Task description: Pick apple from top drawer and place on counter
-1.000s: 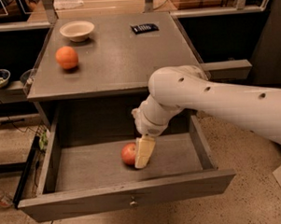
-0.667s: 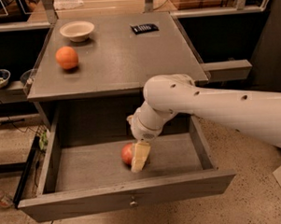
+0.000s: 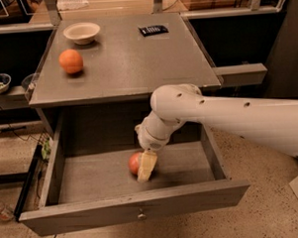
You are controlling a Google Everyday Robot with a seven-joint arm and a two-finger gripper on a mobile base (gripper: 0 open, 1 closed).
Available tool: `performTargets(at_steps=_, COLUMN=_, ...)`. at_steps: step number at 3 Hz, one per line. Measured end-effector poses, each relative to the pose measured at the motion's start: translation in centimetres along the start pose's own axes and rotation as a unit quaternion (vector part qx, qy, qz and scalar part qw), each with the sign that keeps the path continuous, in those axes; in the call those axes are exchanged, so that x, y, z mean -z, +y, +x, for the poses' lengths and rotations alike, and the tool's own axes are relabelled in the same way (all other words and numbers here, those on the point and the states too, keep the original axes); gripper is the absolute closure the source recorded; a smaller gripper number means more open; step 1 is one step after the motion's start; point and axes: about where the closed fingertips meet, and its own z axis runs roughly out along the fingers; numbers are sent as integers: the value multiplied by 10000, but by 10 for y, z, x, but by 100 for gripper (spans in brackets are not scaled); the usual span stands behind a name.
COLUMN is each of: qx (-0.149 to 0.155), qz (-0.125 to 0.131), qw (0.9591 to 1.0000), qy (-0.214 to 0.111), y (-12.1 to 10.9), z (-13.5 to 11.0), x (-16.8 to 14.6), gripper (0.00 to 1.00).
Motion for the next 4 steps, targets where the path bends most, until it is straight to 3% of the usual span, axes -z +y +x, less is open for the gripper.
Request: performTargets(at_steps=4, qx=-139, qz=-267, qw=9991, qy=-287, y=10, z=2, x=-27, gripper=0)
